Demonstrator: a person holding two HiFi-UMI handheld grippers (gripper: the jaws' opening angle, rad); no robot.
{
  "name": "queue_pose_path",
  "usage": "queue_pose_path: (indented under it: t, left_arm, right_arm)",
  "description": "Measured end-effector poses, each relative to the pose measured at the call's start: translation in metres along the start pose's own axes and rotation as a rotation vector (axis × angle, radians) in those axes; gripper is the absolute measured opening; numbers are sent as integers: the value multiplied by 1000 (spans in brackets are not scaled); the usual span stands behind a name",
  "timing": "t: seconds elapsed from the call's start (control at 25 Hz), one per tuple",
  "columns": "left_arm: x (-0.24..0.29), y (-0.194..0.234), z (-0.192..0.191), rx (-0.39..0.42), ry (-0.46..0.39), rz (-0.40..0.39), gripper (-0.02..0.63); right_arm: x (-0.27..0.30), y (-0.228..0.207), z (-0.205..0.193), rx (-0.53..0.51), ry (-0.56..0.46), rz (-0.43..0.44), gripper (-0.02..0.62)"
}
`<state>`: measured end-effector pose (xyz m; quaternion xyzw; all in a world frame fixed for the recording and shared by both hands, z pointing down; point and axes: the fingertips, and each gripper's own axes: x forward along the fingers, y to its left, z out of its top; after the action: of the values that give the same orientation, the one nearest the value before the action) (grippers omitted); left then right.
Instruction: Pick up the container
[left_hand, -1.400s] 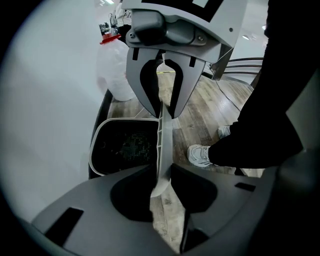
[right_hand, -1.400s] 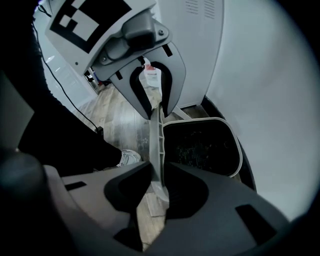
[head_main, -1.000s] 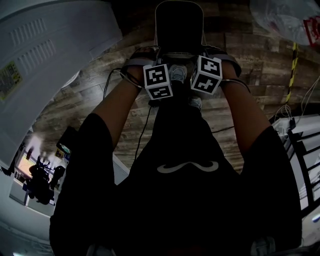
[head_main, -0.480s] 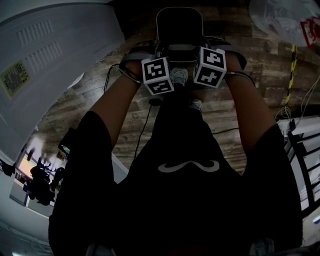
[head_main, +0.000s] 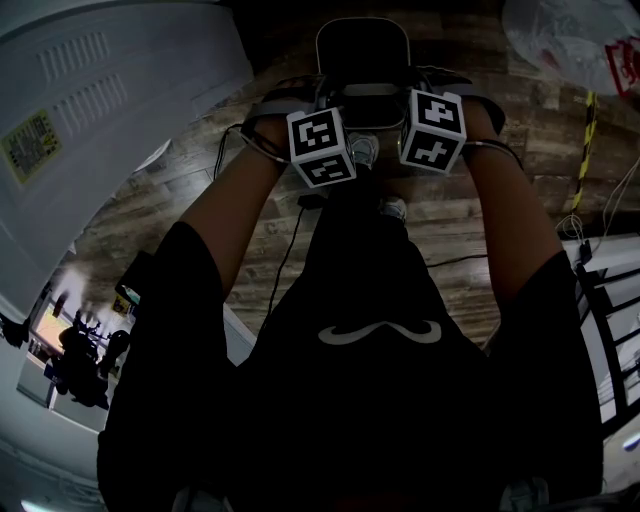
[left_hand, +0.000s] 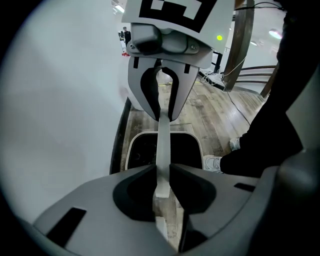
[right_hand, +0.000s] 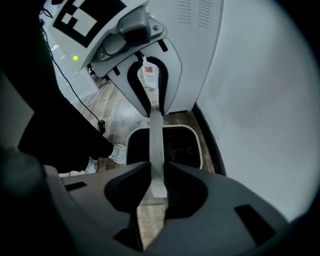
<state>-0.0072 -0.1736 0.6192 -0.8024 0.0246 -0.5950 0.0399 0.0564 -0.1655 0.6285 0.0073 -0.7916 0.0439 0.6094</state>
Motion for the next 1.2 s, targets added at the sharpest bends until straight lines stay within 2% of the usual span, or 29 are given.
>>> queue_pose_path:
  t: [0.48,0.88,1.2]
  left_arm:
    - [-54,-22,11,-21,18,-18,89]
    - [-157,-47,48,-30,39,10,89]
    - [-226,-79,88,-52,31,9,89]
  right_arm:
    - [-50,27,17,-31,-20,17,92]
    - [-153,66,37,-66,-30,7,92]
    - [-230,107,37,-99,-27,5,92]
